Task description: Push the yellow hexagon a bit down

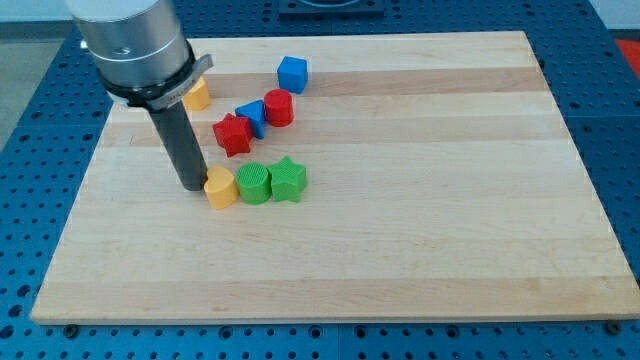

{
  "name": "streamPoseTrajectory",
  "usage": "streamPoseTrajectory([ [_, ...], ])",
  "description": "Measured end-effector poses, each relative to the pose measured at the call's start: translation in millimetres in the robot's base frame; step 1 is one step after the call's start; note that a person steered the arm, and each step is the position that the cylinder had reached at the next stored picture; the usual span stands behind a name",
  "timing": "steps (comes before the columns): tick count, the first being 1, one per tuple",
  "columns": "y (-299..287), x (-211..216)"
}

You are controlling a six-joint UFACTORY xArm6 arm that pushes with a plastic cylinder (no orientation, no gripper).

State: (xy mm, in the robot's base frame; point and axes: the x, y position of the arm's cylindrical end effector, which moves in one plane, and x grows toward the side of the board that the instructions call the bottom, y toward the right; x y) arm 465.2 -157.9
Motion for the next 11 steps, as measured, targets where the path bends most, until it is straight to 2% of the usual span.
streamPoseTrajectory([
  [1,-7.0,0.0],
  [2,-59.5,-4.5],
  [3,-105.9,-29.0],
  [5,-137.7,-154.3],
  [6,-107.3,-203.6],
  [7,-57.9,-210.7],
  [8,-32.7,-210.7],
  [11,-32.8,-162.8],
])
